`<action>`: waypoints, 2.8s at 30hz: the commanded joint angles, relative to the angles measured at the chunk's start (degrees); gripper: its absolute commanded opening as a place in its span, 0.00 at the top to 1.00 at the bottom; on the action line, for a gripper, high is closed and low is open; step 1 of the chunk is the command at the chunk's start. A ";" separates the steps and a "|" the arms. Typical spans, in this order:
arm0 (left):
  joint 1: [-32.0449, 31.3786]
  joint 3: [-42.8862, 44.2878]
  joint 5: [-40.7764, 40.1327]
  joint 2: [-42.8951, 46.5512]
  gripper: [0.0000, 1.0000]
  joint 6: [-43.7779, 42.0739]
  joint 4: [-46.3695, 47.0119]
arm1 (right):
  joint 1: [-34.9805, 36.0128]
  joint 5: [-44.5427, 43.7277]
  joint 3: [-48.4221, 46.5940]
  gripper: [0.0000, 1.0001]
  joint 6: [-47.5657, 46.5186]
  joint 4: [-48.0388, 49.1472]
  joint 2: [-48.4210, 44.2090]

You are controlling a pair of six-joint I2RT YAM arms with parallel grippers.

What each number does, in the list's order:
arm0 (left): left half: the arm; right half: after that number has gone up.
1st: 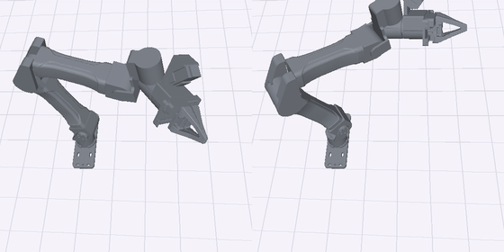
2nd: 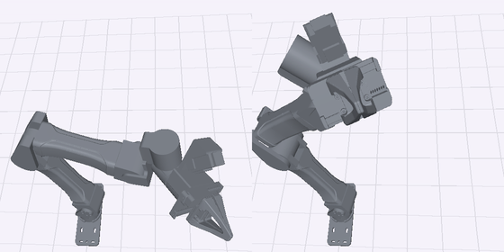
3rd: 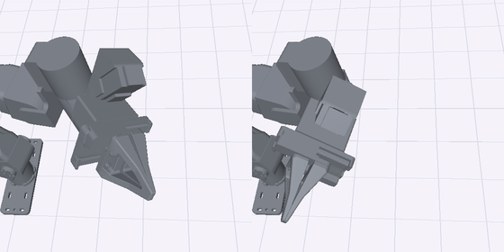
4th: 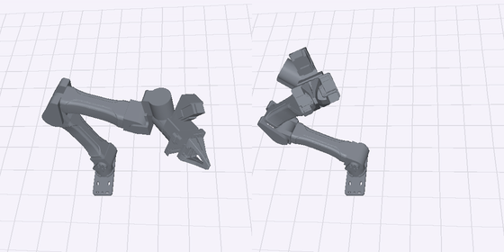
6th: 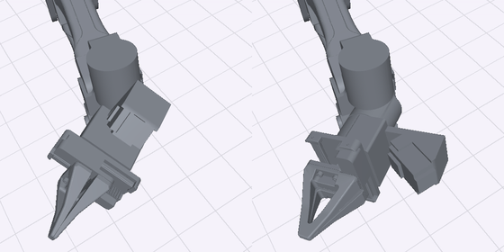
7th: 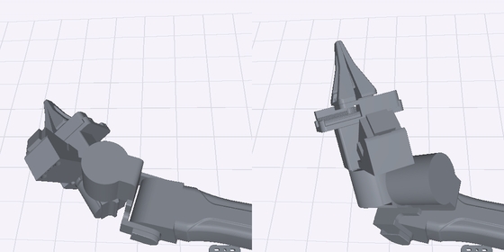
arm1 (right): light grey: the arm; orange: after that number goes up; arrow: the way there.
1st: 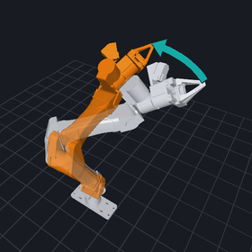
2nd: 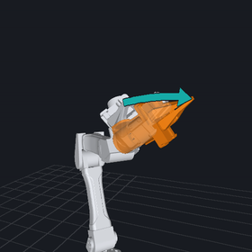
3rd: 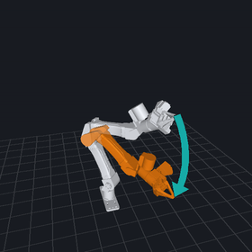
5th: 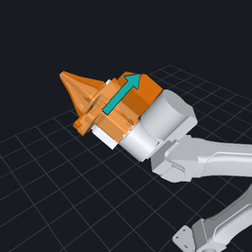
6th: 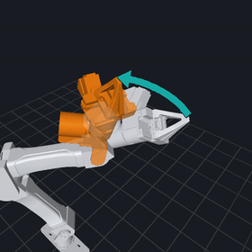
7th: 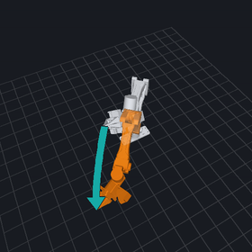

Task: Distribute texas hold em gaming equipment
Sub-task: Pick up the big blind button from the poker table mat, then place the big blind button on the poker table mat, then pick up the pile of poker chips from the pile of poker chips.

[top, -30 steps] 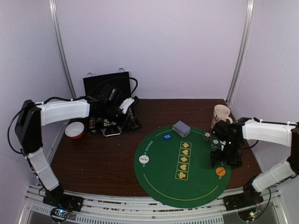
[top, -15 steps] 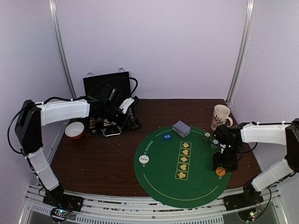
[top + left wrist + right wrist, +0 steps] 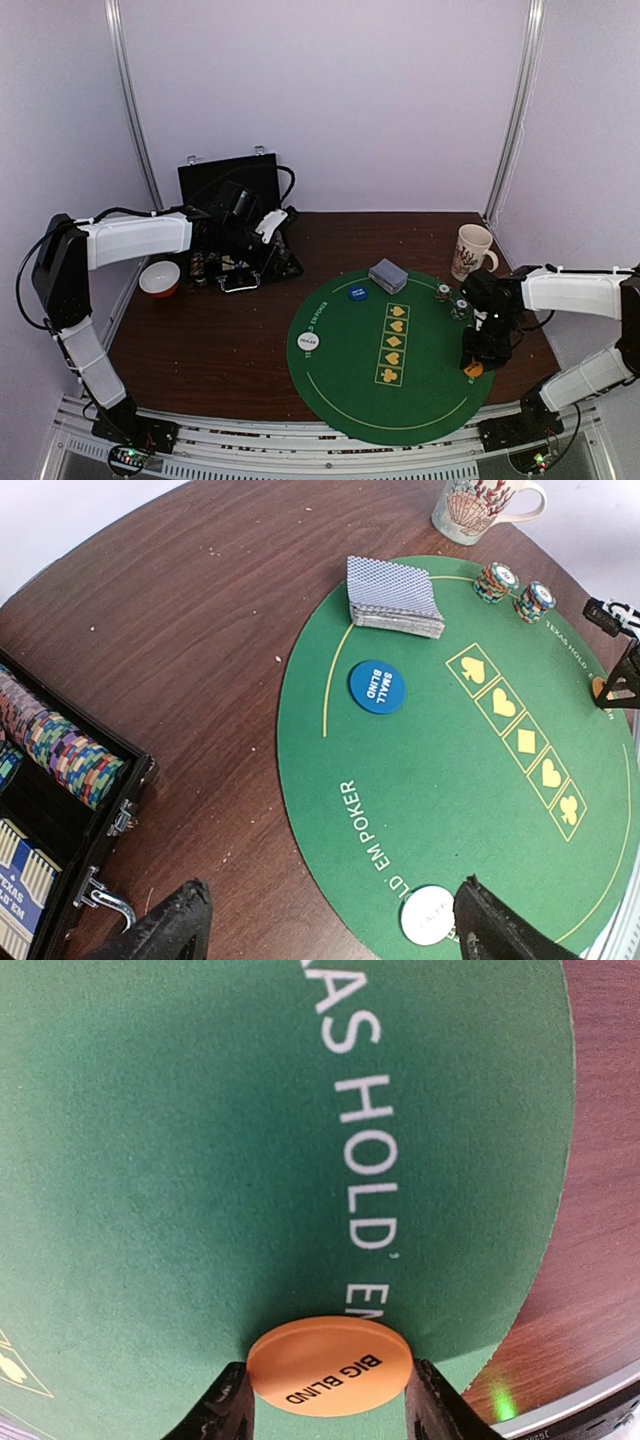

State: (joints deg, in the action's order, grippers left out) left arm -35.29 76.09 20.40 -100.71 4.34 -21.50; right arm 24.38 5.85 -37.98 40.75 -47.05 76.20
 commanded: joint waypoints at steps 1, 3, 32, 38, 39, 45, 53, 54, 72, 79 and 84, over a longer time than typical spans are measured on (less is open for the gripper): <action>0.07 0.55 0.17 1.58 0.13 -0.55 0.37 | 1.37 0.49 -1.31 0.61 0.52 -3.36 -2.79; 0.08 0.55 0.08 1.69 0.13 -0.53 0.37 | 4.52 1.22 -3.07 0.62 1.44 -3.91 -3.96; 0.05 0.46 -0.18 2.69 0.13 -0.56 0.42 | 50.75 7.05 -26.83 0.67 1.35 -5.34 24.60; 0.11 0.46 -0.53 2.45 0.13 -0.64 0.41 | 50.93 7.87 -27.81 0.67 0.04 -4.28 26.35; 0.11 0.46 -0.54 2.44 0.13 -0.65 0.48 | 50.94 7.86 -27.88 0.66 0.00 -4.40 26.40; 0.13 0.41 -0.63 2.40 0.13 -0.78 0.41 | 50.94 6.97 -27.94 0.40 -0.69 -6.07 26.22; 0.08 0.37 -0.90 2.49 0.12 -0.99 0.37 | 48.93 1.14 -38.10 0.00 -2.45 -10.72 22.00; 0.08 0.37 -0.82 2.38 0.12 -1.00 0.40 | 48.06 0.09 -38.91 0.00 -2.37 -10.51 21.15; 0.08 -0.86 -0.63 4.98 0.12 2.32 6.38 | 30.75 -24.34 -32.10 0.00 3.93 8.55 7.28; 0.13 -1.16 -2.02 7.62 0.12 4.41 8.20 | 24.51 -18.61 -28.30 0.00 -6.07 14.90 4.78; 0.13 -2.78 -0.87 9.19 0.12 3.97 10.54 | 19.67 -10.41 -32.86 0.00 -19.50 11.00 5.61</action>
State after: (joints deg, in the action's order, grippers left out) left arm -35.29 75.24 19.14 -93.89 7.92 -15.59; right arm 46.87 -10.07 -67.33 33.10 -34.85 82.72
